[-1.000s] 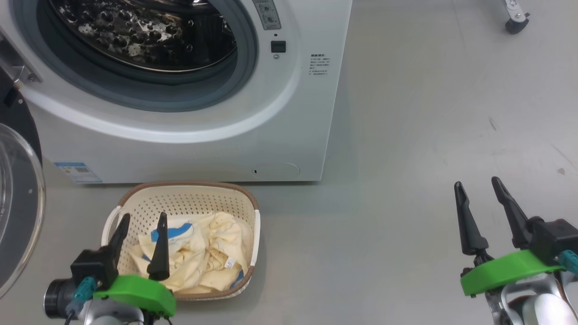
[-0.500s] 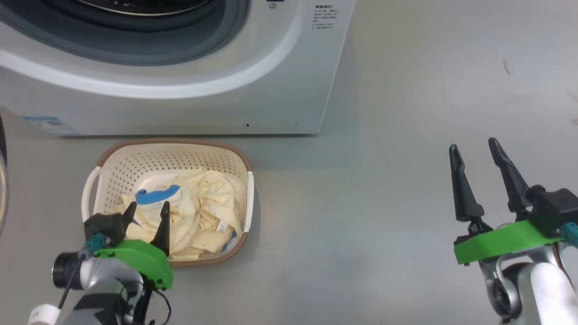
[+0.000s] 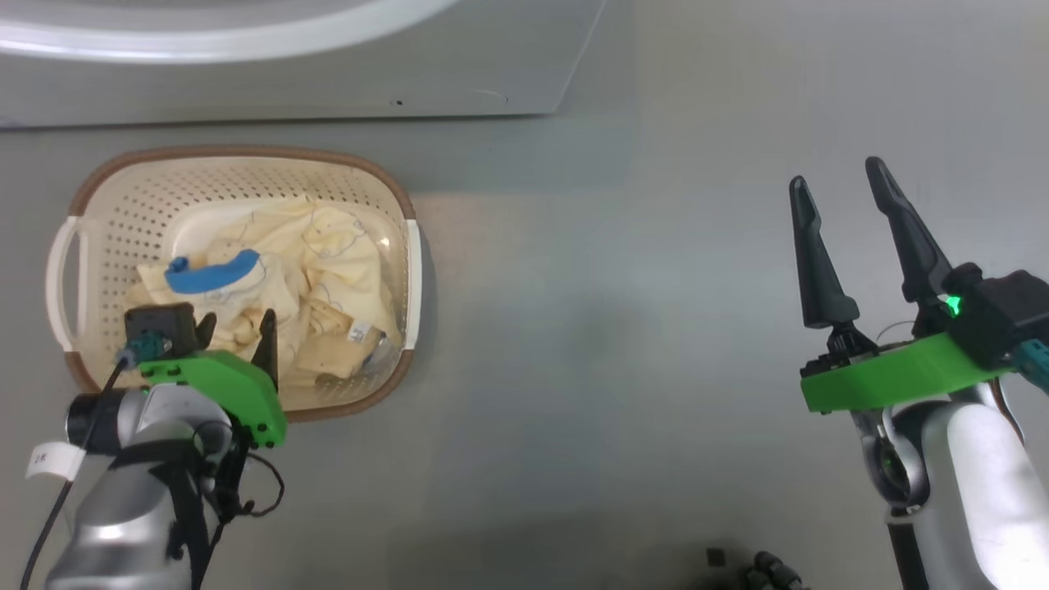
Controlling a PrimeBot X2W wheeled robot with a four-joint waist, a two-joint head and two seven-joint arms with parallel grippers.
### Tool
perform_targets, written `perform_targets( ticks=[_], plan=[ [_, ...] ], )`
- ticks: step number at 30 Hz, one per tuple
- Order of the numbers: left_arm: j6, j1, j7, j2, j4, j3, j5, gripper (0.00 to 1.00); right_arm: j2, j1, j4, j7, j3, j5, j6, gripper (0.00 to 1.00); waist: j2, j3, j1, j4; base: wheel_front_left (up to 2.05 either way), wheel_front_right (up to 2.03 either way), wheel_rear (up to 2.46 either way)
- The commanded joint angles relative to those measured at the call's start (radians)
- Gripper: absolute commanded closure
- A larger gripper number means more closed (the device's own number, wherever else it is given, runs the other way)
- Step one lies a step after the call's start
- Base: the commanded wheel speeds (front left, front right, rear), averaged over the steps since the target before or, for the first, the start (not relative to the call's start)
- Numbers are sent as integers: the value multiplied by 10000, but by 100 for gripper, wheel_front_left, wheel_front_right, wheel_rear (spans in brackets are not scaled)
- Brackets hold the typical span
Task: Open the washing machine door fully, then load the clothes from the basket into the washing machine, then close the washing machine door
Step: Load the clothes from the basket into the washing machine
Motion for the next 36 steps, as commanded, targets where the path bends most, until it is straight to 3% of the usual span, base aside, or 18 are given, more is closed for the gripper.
perform_targets(
  ticks=[1, 18, 30, 31, 33, 36],
  plan=[
    [-27, -166, 15, 348, -38, 126, -227, 0, -91, -104, -318, -156, 243, 91, 40, 0, 0, 686, -3, -280, 0, 0, 0],
    [-31, -1895, 877, 1374, 734, -915, -2571, 0, -91, -897, -335, -483, 699, 448, 40, 0, 0, 2950, -3, -846, 0, 0, 0],
    [-32, -3007, 1359, 1874, 2189, -1138, -2954, 2, -91, -979, -440, -571, 1021, 675, 40, 0, 0, 3838, -3, -1321, 0, 0, 0],
    [-32, -3062, 1380, 1865, 2269, -1164, -2956, 53, -91, -959, -442, -573, 1011, 682, 40, 0, 0, 3855, -3, -1330, 0, 0, 0],
    [-32, -3155, 1370, 1845, 2390, -1203, -2967, 100, -91, -939, -447, -576, 995, 697, 40, 0, 0, 3872, -3, -1334, 0, 0, 0],
    [-32, -3225, 1297, 1806, 2510, -1260, -2989, 100, -91, -956, -473, -579, 951, 709, 40, 0, 0, 3863, -3, -1313, 0, 0, 0]
  ],
)
